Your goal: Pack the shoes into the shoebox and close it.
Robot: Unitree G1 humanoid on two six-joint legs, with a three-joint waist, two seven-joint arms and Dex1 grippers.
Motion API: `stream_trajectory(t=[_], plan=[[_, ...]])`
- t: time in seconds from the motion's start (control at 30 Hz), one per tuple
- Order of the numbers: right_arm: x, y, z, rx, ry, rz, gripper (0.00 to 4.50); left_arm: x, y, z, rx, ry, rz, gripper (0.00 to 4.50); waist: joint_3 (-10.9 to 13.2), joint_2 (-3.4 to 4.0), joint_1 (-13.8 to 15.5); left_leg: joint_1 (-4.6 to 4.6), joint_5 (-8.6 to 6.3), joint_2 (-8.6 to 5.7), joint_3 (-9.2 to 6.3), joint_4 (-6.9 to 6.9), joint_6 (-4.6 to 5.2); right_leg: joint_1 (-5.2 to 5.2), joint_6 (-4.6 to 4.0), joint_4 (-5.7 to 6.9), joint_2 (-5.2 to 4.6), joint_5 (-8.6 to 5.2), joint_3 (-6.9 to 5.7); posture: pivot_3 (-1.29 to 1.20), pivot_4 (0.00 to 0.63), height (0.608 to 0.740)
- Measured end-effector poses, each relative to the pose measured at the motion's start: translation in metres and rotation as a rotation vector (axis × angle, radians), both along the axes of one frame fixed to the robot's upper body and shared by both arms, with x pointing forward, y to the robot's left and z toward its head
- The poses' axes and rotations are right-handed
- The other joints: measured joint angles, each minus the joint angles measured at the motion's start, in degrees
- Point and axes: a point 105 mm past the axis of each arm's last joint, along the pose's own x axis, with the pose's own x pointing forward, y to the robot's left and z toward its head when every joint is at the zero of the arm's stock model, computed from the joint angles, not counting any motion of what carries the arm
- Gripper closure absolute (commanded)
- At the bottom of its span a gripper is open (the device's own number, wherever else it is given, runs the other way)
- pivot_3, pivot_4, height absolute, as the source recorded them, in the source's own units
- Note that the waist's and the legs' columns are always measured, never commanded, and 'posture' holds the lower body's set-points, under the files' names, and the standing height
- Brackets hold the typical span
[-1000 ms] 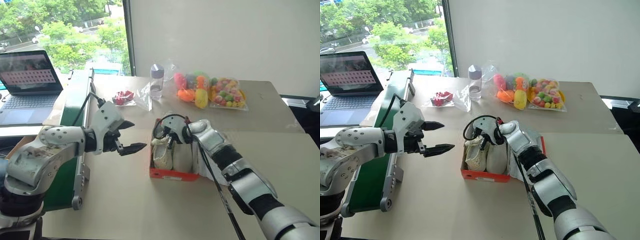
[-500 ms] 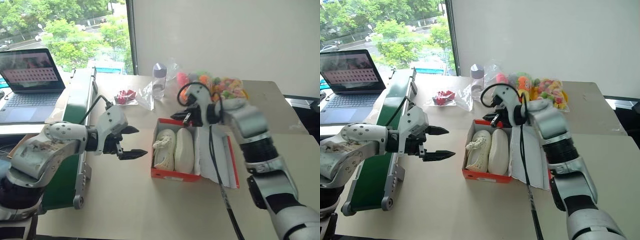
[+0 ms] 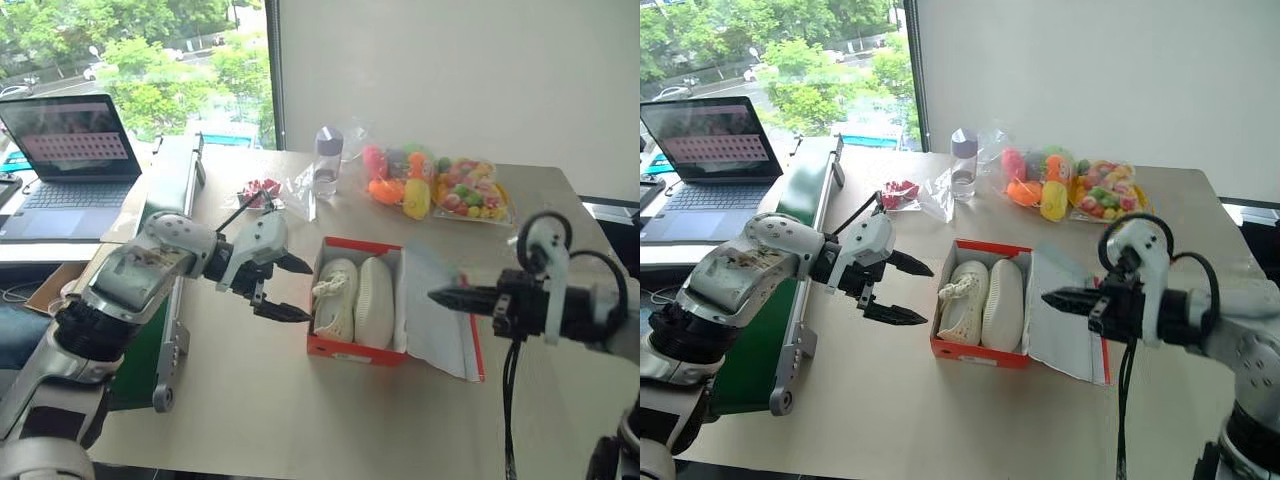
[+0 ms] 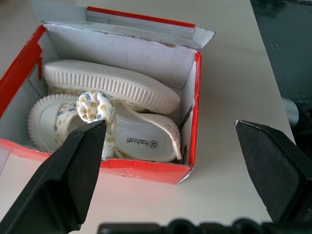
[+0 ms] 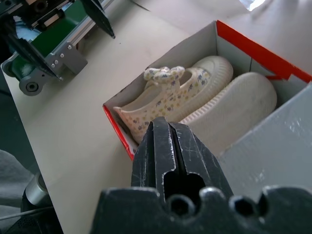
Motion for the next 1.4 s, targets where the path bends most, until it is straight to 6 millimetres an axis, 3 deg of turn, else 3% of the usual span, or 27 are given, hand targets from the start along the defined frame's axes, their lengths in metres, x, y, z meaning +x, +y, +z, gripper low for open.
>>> stream_trajectory(t=[0.07,0.17,0.3,0.47,0.7,0.87,1.0,1.13,1.23,1.4], plan=[[-0.014,-0.005,-0.012,0.024,0.022,-0.058,4.48,0.004,-0.003,0.001,0.014,-0.008,-0.034,0.0,0.0,-0.01,0.0,0.05,0.0,0.0,-0.1,0.0,-0.01,0.13,0.0,-0.03,0.02,0.0,-0.02,0.0,0.15,0.74],[-0.044,0.003,-0.049,0.121,0.156,-0.136,4.48,0.013,-0.001,0.006,0.045,-0.027,-0.06,0.0,0.1,0.24,0.1,0.1,-0.22,0.04,-0.2,0.0,-0.39,0.24,-0.03,-0.1,0.03,-0.03,-0.11,0.0,0.15,0.74],[-0.051,0.008,-0.066,0.137,0.21,-0.209,4.48,0.015,-0.006,0.009,0.049,-0.039,-0.098,0.0,0.1,0.31,-0.8,0.24,-0.22,0.01,-0.19,0.03,-0.38,0.45,0.14,-0.28,0.04,0.07,0.01,0.0,0.15,0.74],[-0.058,0.018,-0.108,0.154,0.396,-0.284,4.48,0.015,0.002,0.006,0.091,-0.015,-0.098,0.0,0.1,0.37,-0.8,0.2,-0.23,0.0,-0.22,0.03,-0.39,0.43,0.15,-0.35,0.0,0.07,0.0,0.0,0.15,0.74],[-0.033,0.011,-0.155,0.132,0.462,-0.428,4.48,0.011,0.017,0.011,0.145,0.005,-0.072,0.0,0.1,0.42,-1.0,-0.01,-0.29,-0.02,-0.25,0.02,-0.3,0.37,0.19,-0.6,0.01,0.1,-0.06,0.0,0.15,0.74],[0.011,-0.002,-0.171,0.274,0.361,-0.635,4.48,0.007,0.028,0.02,0.175,-0.001,-0.035,0.0,0.1,0.2,-1.4,0.02,-0.33,0.06,-0.28,0.02,-0.22,0.46,0.24,-0.78,0.12,0.13,-0.07,0.0,0.15,0.74],[0.034,-0.031,-0.167,0.464,0.239,-0.836,4.48,0.003,0.031,0.026,0.186,-0.012,-0.023,0.0,0.1,0.22,-1.3,0.03,-0.29,-0.04,-0.22,0.03,-0.15,0.55,0.37,-0.87,0.0,0.21,0.05,0.0,0.15,0.74],[0.038,-0.062,-0.146,0.711,0.127,-0.947,4.48,0.001,0.036,0.021,0.189,0.01,-0.003,0.0,0.2,0.44,-0.9,-0.01,-0.26,-0.08,-0.18,0.03,-0.1,0.5,0.43,-0.84,-0.03,0.25,0.29,0.0,0.15,0.74],[0.039,-0.067,-0.117,0.857,0.03,-0.891,4.48,0.0,0.033,0.02,0.185,0.007,-0.009,0.0,0.3,0.61,-1.0,0.0,-0.26,-0.06,-0.2,-0.01,-0.1,0.45,0.42,-0.74,0.07,0.25,0.34,0.0,0.15,0.74],[0.032,-0.054,-0.058,0.935,-0.1,-0.652,4.48,0.001,0.029,0.018,0.171,0.001,-0.007,0.0,0.4,0.91,-1.4,0.05,0.01,-0.05,-0.19,-0.12,0.37,0.45,0.38,-0.71,0.25,0.23,0.39,0.0,0.15,0.74]])
